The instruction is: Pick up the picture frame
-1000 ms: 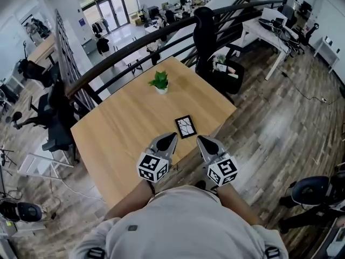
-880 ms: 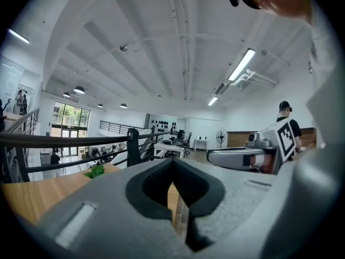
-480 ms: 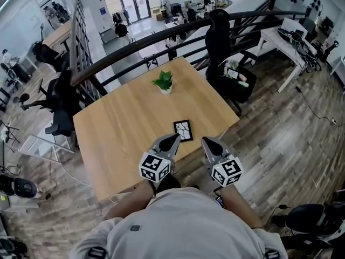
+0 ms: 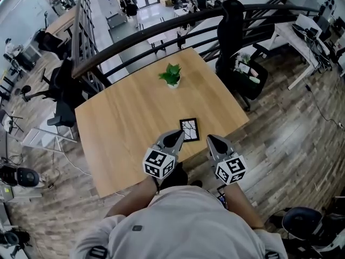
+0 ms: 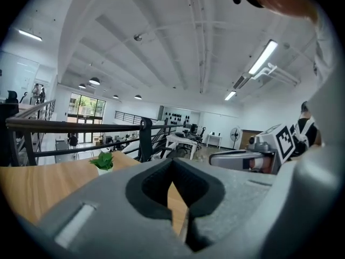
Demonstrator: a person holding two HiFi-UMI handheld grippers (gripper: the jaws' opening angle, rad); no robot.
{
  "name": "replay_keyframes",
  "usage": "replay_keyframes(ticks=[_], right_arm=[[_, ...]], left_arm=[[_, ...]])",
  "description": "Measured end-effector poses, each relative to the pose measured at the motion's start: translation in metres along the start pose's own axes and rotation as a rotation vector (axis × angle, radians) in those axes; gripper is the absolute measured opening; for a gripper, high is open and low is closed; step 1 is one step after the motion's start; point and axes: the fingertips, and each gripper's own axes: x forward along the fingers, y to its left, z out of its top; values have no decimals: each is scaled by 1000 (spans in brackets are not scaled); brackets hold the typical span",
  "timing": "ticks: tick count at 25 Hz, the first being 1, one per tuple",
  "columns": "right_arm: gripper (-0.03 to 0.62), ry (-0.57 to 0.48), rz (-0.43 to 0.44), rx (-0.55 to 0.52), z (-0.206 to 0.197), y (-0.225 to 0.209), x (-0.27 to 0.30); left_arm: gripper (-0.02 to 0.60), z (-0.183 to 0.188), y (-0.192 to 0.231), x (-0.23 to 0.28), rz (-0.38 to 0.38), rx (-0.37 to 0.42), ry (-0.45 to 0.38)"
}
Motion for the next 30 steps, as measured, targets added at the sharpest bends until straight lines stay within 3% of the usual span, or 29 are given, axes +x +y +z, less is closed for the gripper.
replay_keyframes(ticks=[11, 30], right_arm=[[11, 115, -71, 78, -49, -57, 66], [67, 373, -116, 194, -190, -114, 148]], left_arm=[[5, -51, 69, 58, -12, -56, 149], [67, -208, 139, 130, -21, -257, 428]])
